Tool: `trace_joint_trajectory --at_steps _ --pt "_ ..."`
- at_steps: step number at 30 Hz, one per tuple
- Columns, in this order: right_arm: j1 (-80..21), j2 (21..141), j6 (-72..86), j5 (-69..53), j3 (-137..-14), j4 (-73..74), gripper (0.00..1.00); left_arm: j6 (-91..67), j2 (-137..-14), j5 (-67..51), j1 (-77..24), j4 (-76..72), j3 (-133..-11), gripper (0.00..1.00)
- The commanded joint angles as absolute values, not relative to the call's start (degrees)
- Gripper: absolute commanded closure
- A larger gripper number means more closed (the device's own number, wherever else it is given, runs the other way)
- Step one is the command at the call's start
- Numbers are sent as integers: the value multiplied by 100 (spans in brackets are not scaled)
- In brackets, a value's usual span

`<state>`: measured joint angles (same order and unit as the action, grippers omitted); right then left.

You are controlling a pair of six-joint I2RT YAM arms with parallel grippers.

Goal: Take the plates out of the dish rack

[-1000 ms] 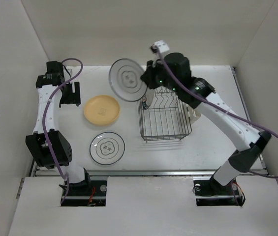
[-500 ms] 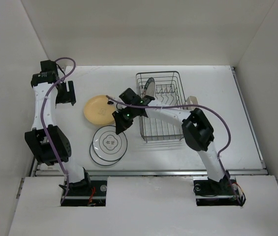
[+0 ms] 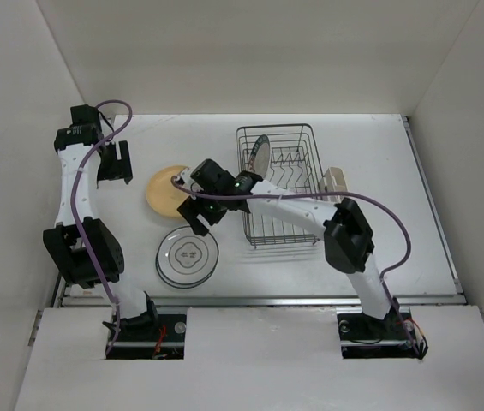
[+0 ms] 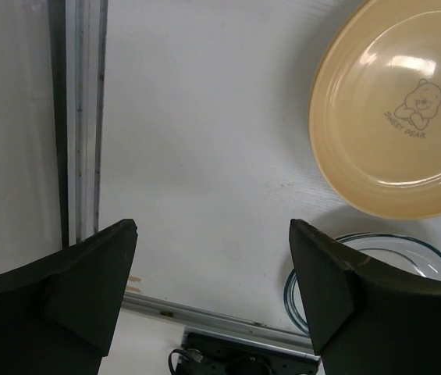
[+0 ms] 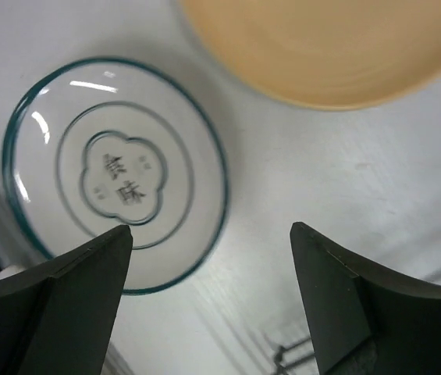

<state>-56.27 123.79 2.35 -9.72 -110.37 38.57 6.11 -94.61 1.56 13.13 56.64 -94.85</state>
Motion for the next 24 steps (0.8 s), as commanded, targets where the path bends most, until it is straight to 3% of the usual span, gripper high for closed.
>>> trace_joint_trajectory --at_steps 1,5,8,14,24 --pt "-5581 11698 149 700 -11374 3814 12 650 -9229 97 1310 5713 -9466 23" --pt "-5468 11418 227 2141 -11320 3894 11 650 -9229 97 1310 5713 -9466 23" --pt "-5090 11136 1157 2381 -11469 3894 11 650 -9229 97 1310 5713 -9466 23" --pt "-4132 10881 2451 3190 -11741 4008 24 650 -9176 97 1310 5713 -9413 23" --pt "-3384 12040 2804 2251 -12358 4633 26 650 -9176 44 1310 5713 -9413 23"
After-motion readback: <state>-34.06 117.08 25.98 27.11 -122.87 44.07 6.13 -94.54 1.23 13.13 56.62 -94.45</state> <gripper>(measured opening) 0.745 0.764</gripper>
